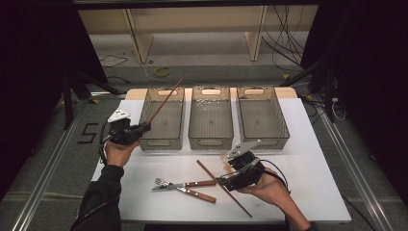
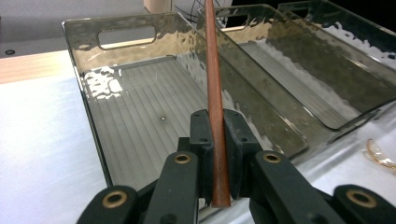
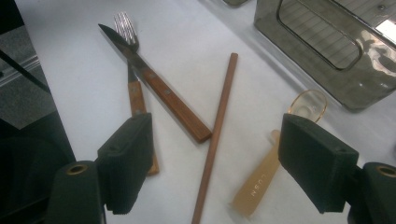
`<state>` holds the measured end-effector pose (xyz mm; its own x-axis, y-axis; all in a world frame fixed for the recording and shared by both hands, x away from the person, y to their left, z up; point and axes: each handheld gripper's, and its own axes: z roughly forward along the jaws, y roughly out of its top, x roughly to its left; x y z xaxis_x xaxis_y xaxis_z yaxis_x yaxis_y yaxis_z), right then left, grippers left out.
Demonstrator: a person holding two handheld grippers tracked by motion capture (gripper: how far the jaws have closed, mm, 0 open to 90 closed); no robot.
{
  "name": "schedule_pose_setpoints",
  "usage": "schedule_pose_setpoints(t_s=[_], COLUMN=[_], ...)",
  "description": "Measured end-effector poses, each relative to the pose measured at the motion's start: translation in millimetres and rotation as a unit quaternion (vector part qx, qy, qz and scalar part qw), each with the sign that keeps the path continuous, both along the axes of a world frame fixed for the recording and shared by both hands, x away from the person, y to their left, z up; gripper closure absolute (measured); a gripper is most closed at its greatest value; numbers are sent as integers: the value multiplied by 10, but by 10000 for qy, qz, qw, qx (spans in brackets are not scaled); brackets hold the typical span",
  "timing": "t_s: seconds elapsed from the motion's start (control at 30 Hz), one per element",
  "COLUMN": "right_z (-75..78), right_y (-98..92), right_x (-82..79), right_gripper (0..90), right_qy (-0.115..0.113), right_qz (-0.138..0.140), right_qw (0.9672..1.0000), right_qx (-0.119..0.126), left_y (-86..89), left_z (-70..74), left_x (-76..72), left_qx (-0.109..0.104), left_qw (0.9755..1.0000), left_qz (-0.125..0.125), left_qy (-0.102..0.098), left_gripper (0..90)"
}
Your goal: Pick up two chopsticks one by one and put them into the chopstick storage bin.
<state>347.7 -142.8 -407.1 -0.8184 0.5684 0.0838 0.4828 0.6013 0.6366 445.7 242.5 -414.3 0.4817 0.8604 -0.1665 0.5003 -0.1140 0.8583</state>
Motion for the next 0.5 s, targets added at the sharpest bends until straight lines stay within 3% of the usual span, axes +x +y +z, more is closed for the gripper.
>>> schedule_pose_setpoints(t_s=[0.5], right_z=[-2], right_y=[4], right_x=[-12], right_gripper=[287], right_qy=[74], right_qz=[19], right_qw=[10000], right_qx=[7], left_y=[6], left_z=[-34], left_x=[220], left_qx=[109], left_qw=[9993], left_qz=[124], left_qy=[347], left_gripper=[828])
